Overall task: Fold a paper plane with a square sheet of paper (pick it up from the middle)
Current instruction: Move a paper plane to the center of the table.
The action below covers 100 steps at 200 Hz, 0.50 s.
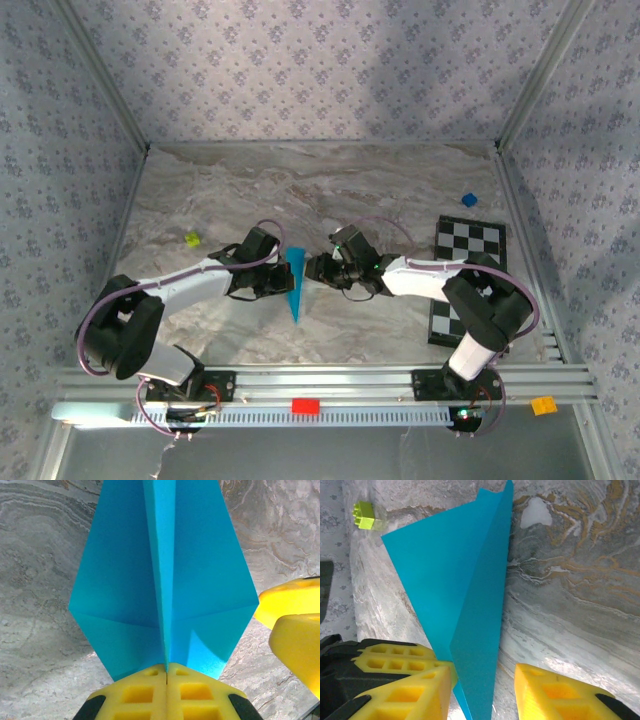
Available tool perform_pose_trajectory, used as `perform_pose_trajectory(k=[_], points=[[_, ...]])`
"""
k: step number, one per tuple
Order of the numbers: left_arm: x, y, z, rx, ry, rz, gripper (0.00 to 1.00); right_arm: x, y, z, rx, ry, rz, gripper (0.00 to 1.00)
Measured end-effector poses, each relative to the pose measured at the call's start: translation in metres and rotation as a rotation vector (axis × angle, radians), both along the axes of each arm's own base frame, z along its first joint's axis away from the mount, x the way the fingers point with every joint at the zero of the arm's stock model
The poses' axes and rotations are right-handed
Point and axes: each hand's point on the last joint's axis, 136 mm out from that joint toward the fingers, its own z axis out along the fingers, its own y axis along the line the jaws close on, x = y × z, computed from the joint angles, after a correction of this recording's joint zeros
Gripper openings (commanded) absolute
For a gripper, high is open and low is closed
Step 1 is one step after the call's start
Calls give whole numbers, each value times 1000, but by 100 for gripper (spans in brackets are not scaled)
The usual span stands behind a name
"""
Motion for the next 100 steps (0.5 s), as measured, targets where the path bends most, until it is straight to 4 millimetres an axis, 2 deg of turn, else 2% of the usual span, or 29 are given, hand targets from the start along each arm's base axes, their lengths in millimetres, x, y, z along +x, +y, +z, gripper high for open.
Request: perform_pose_trajectory(k=[59, 100], points=[[0, 0, 0, 0, 0, 1, 0, 2, 3, 3, 8, -3, 4, 41], [0, 0, 0, 0, 0, 1, 0, 6, 18, 14, 34, -16, 27, 42]])
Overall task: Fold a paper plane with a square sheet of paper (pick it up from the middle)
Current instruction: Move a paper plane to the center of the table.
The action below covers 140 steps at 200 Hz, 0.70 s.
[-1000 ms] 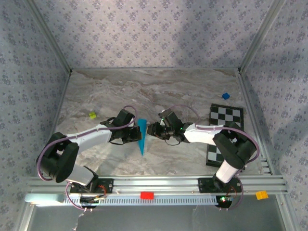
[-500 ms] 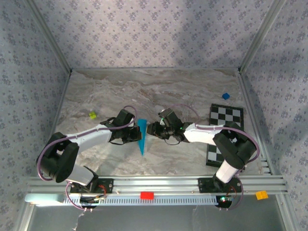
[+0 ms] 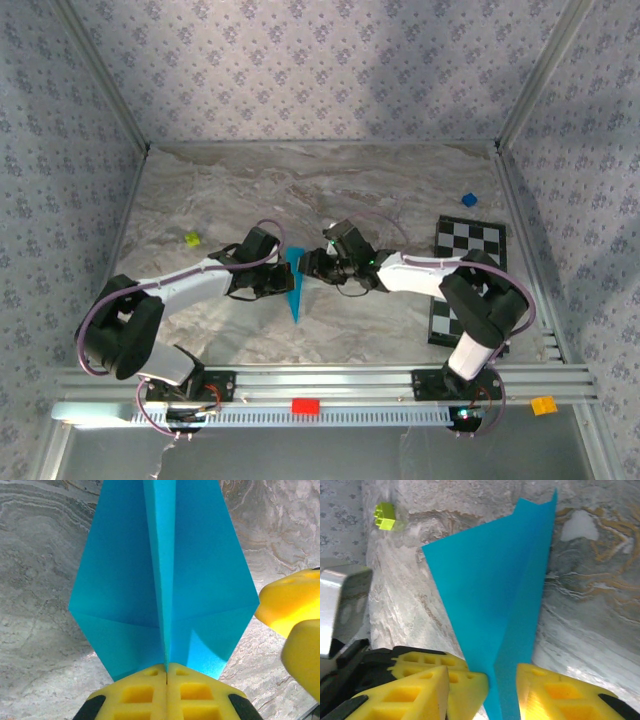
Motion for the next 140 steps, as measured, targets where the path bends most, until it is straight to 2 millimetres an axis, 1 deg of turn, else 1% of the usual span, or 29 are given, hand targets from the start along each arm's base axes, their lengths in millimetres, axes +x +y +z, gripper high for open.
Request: perform_pose_trajectory(k=[27, 45, 65, 88, 103, 121, 140], points=[[0, 0, 0, 2, -1, 1, 0, 1, 4, -1, 1, 5, 7, 42], [0, 0, 0, 2, -1, 1, 0, 2, 6, -8, -9, 16, 10, 42], [0, 0, 0, 2, -1, 1, 0, 2, 6, -17, -34, 40, 10, 38], [0, 0, 0, 2, -1, 1, 0, 2, 6, -26, -52, 59, 8, 28], [0, 0, 0, 2, -2, 1, 0, 1, 5, -31, -62, 70, 7, 19], [0, 0, 0, 2, -1, 2, 0, 0, 4, -34, -65, 80, 3, 14], [0, 0, 0, 2, -1, 1, 1, -2, 3, -36, -64, 83, 3, 11]])
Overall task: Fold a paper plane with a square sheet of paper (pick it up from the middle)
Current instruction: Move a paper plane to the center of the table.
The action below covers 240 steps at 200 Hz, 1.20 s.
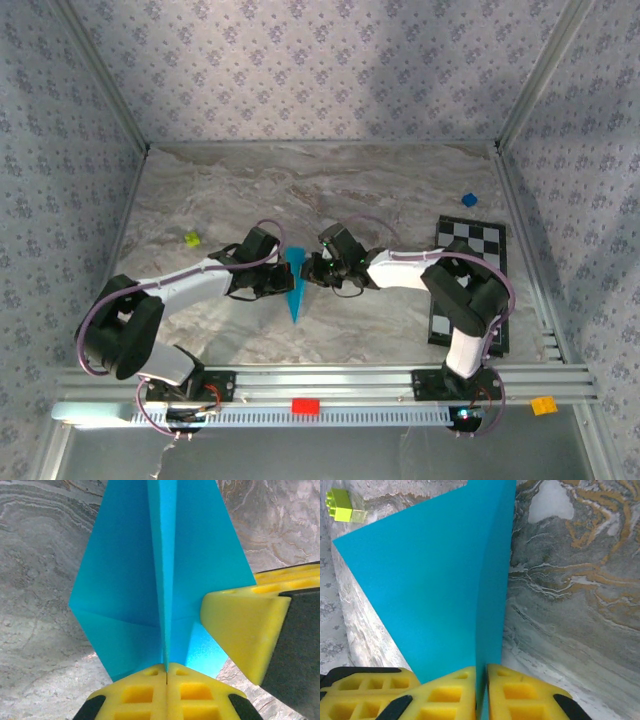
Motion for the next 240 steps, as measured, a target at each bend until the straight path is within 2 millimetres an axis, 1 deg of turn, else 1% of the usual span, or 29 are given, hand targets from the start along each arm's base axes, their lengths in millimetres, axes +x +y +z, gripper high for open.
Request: perform_pose_trajectory(k=[20, 60, 86, 133, 179, 240], points=[[0, 0, -1, 1, 2, -1, 6, -2, -1, -2, 5, 5, 1, 11], [-1, 0, -5, 9, 13, -2, 12, -5, -2, -5, 18, 14, -2, 11], [-4, -1, -9, 16, 23, -11, 14, -5, -2, -6, 24, 19, -8, 11], [-6, -2, -13, 24, 33, -16, 16, -4, -1, -4, 33, 15, -10, 11], [-10, -4, -20, 35, 53, -27, 16, -4, 0, -3, 39, 13, -12, 11], [-10, -4, -21, 36, 55, -27, 15, -7, -2, -7, 42, 24, -13, 11]])
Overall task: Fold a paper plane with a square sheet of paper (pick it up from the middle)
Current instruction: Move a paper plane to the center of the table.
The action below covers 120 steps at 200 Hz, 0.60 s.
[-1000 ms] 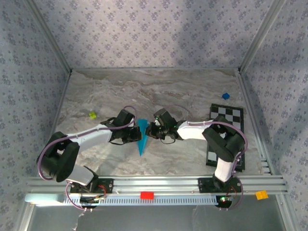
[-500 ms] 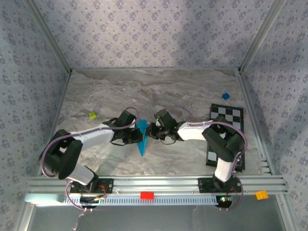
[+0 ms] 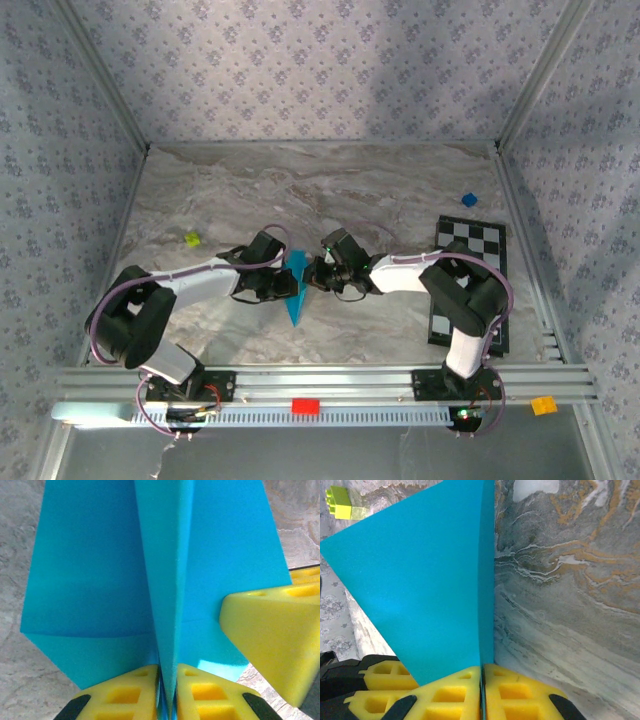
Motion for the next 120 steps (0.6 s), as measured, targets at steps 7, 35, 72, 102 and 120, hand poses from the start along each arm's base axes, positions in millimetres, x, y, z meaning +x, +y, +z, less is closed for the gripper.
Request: perform_pose_trajectory(k=[7, 35, 72, 102, 120], points=[[0, 0, 0, 0, 1, 0, 15, 0, 0, 0, 1, -1, 0, 11], [-1, -1, -4, 5, 16, -4, 15, 0, 0, 0, 7, 2, -3, 11], [-3, -4, -8, 8, 28, -14, 12, -2, -1, -3, 7, 9, 0, 12], [-2, -5, -6, 4, 23, -20, 4, -2, 0, -2, 11, 10, 0, 15], [-1, -4, -6, 17, 17, -21, 4, -2, -2, -3, 9, 14, -6, 20]])
